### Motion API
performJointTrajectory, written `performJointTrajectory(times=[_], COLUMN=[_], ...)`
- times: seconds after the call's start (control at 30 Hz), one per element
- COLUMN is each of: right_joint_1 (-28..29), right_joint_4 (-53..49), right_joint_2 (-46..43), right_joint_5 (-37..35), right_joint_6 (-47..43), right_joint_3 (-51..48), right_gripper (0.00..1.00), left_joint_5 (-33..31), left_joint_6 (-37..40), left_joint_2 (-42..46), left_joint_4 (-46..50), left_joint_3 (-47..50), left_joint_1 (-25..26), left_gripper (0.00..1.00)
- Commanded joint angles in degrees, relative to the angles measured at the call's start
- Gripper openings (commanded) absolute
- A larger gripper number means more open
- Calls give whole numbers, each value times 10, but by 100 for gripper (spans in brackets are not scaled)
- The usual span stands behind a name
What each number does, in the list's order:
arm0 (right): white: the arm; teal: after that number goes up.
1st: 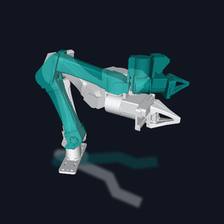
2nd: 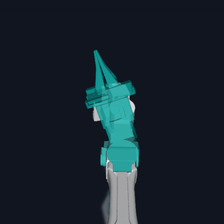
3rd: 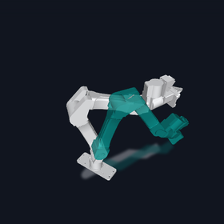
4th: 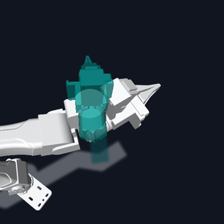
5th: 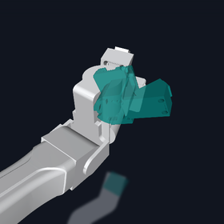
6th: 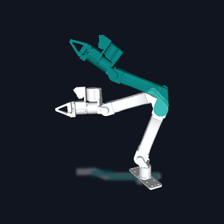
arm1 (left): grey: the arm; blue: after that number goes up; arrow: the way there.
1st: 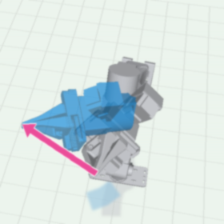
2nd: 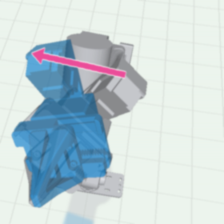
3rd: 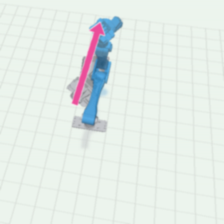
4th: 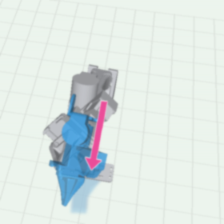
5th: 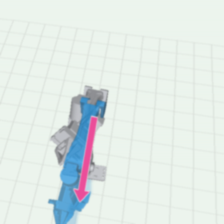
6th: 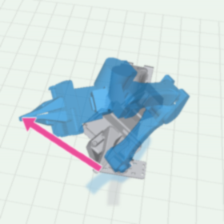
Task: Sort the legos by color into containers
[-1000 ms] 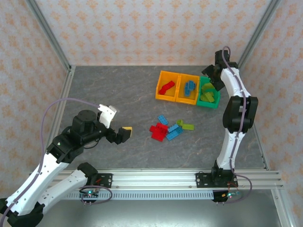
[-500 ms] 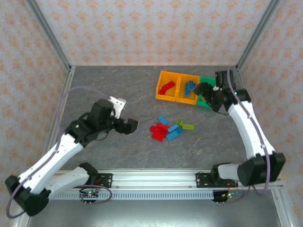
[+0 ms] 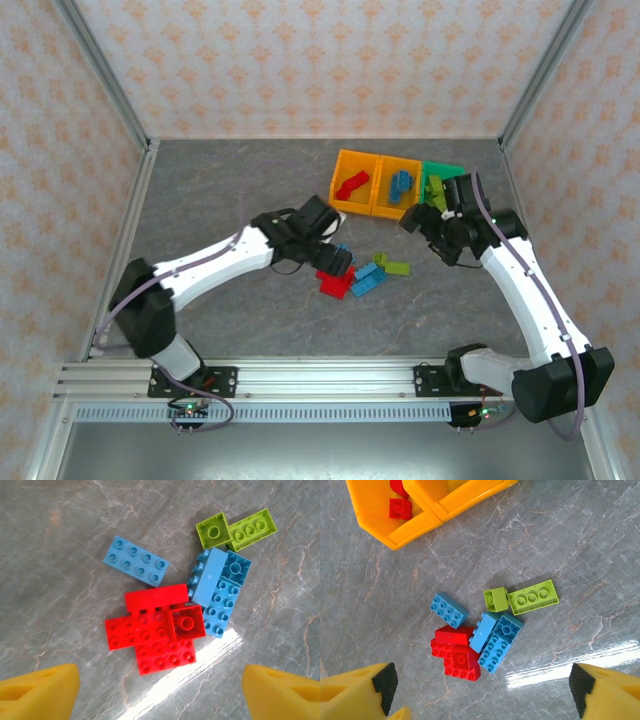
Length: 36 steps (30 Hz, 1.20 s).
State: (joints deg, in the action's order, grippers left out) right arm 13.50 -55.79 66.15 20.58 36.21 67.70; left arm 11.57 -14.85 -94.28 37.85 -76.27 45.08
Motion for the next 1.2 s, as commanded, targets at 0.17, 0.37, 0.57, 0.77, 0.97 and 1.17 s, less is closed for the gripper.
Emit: performJointTrajectory(times=[0.17,0.37,0.57,0.77,0.97,1.17], right_joint_1=[3,4,4,4,3,4], right_joint_4=[-27,-27,-27,-24,-23,-20], right_joint_2=[-9,-16,-15,-14,-12,-3], right_joint_5=[-23,-26,-32,-31,-30,-26], right_joint_6=[11,16,16,19,19,23], right_joint_3=[-14,-25,-27,-33,-33,-29], right_gripper=[90,90,90,90,91,90], left_joint_5=[15,48,28,18,22,23], left_joint_6=[-29,1,6,10,14,16], left_joint_2=[-120,-197,-233,-244,-240,-238], left_joint_4=[75,132,141,120,112,111], left_joint_3=[-94,-145,-151,-163,-167,-169], left_joint_1=[5,25,35,35,35,35], left_gripper=[66,65,63,46,40,31])
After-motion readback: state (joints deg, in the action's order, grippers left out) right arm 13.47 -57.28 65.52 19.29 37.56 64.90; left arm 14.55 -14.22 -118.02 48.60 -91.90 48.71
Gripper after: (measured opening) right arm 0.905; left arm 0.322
